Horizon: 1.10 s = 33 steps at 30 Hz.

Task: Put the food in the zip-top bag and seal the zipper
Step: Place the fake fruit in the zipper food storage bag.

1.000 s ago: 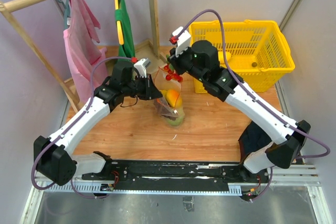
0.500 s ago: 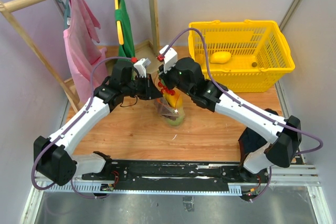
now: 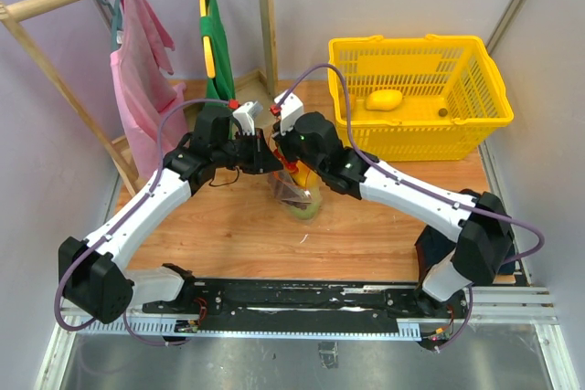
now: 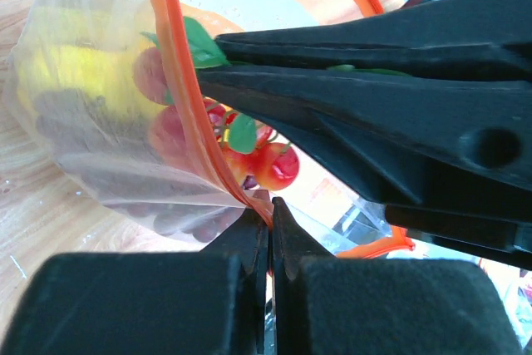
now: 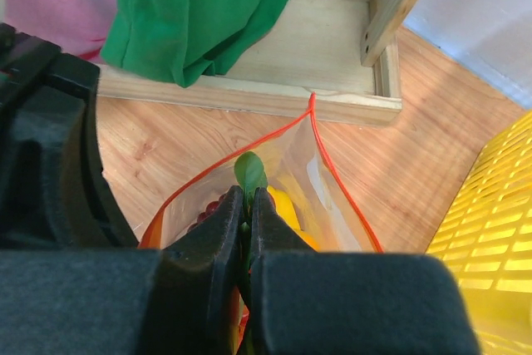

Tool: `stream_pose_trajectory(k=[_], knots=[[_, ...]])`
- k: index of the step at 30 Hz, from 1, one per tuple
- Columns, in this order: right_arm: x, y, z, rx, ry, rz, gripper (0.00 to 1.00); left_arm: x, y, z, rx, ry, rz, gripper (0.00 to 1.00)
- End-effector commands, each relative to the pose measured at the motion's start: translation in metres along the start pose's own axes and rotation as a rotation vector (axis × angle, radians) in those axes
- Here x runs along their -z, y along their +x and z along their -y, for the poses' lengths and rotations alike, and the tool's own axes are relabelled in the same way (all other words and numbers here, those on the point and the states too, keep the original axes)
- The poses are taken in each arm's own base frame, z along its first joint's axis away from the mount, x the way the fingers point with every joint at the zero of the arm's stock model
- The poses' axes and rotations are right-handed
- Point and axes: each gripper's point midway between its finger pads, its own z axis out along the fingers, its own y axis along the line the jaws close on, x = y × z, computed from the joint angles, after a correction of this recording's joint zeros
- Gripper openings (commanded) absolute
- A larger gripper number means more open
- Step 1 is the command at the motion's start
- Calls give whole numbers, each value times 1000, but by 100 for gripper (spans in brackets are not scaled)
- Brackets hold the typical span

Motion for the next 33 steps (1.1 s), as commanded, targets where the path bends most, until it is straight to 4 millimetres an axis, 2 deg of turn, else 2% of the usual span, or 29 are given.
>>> stream_pose_trajectory(k=[1,9,14,18,24,33], knots=[[-10,-5,1,-68,49,64,1,8,-9,13,-26,53,42,0],[-26,6,7,-148,120,102,3,7,-8,13,-24,58,38,0],[-35,12,10,-166,159,114,26,6,-8,13,-23,58,37,0],[-36,11,16,-168,192,136,36,6,-7,13,-24,58,35,0],[-26,2,19,-111,178,132,41,6,-8,13,-23,56,36,0],[7,-17,32,17,131,88,47,6,-8,12,-22,54,36,0]])
